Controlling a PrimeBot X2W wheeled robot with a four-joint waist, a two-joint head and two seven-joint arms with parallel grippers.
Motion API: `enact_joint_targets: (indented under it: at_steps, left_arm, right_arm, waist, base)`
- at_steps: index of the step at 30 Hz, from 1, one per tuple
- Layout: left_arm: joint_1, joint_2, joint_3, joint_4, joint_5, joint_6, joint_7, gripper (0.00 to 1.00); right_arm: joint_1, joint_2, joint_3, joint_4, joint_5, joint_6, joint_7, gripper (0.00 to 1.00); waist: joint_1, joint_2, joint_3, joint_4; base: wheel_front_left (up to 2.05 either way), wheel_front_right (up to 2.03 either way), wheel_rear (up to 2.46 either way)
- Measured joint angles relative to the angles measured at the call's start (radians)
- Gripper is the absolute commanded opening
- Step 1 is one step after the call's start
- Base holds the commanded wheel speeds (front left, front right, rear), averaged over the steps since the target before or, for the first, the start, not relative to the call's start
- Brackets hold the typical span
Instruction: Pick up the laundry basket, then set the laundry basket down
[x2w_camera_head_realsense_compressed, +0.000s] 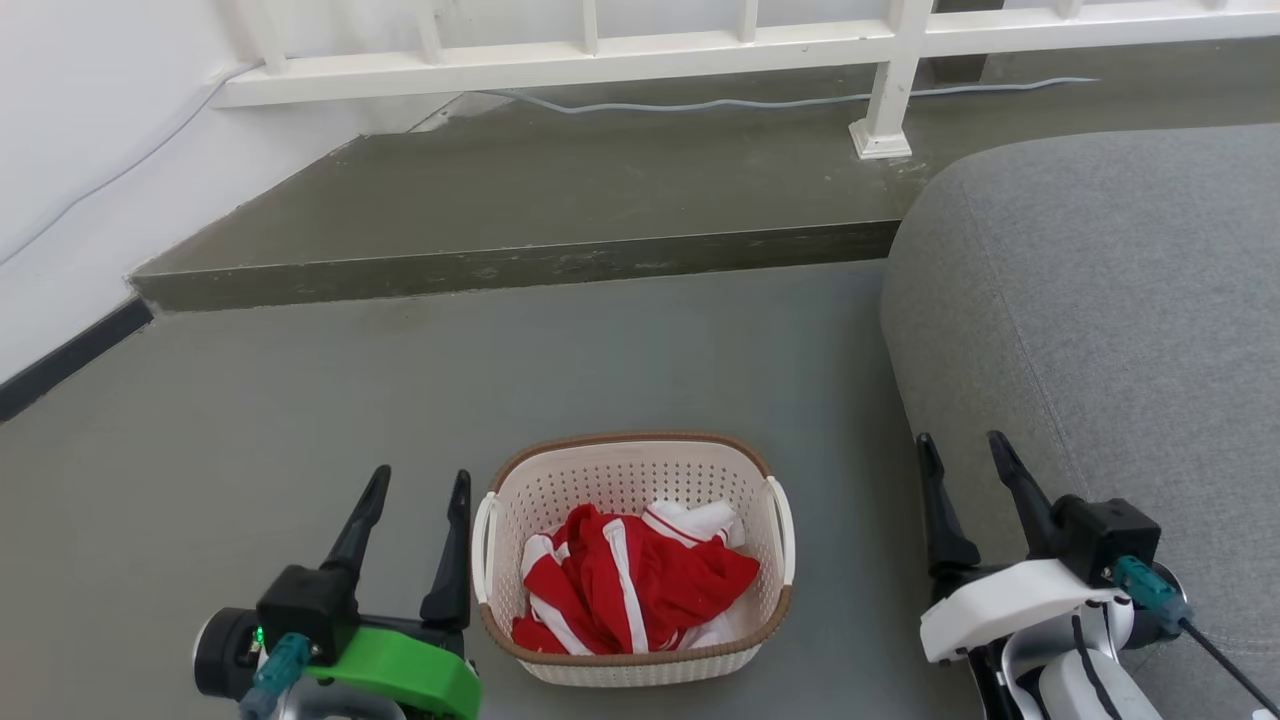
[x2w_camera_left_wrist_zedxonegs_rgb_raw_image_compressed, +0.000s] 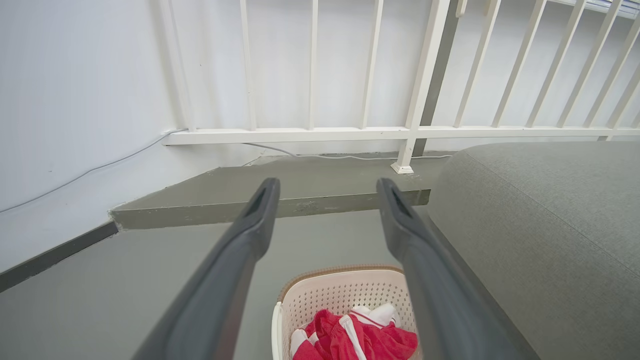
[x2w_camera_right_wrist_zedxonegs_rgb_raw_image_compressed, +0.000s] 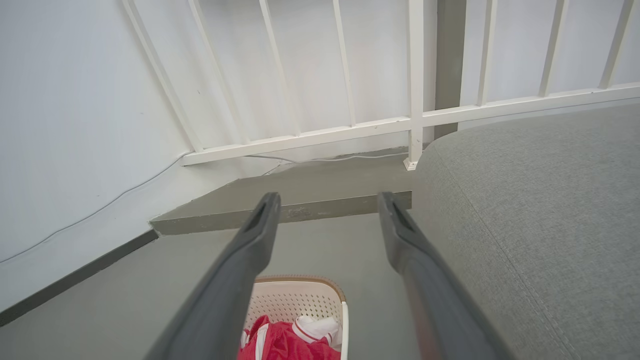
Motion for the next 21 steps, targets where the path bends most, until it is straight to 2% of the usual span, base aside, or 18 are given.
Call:
enact_joint_targets:
  at_steps: [4, 21]
  left_arm:
    - [0.003, -0.001, -0.008, -0.002, 0.024, 0.000, -0.009, 1.00]
    - [0.003, -0.007, 0.011, 0.001, 0.023, -0.002, -0.009, 1.00]
  right_arm:
    - [0.003, 0.000, 0.009, -0.001, -0.035, -0.002, -0.011, 1.00]
    - [0.011, 0.000, 0.008, -0.002, -0.035, -0.002, -0.011, 1.00]
  waist:
    - [0.0000, 0.0000, 0.001, 0.000]
    - [0.0000, 0.0000, 0.004, -0.001]
  base:
    - [0.00, 0.00, 0.00]
    - [0.00, 0.00, 0.00]
